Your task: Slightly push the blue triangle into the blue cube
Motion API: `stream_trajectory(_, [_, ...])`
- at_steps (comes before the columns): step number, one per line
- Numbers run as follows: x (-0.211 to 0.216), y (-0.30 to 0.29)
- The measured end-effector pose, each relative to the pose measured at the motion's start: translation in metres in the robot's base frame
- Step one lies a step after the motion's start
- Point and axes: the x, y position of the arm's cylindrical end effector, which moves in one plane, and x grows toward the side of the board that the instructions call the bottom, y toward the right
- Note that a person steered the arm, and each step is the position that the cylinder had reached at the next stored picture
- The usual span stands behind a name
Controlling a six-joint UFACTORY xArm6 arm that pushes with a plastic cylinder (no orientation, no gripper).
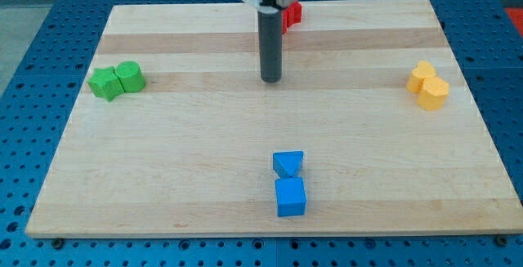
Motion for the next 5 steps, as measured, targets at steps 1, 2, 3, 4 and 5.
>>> stream_trajectory(1, [0.043, 0.002])
stream_trajectory(2, [0.076, 0.002])
stream_trajectory(3, [0.09, 0.003])
stream_trajectory(4, [0.112, 0.003])
stream_trajectory(5, [0.113, 0.004])
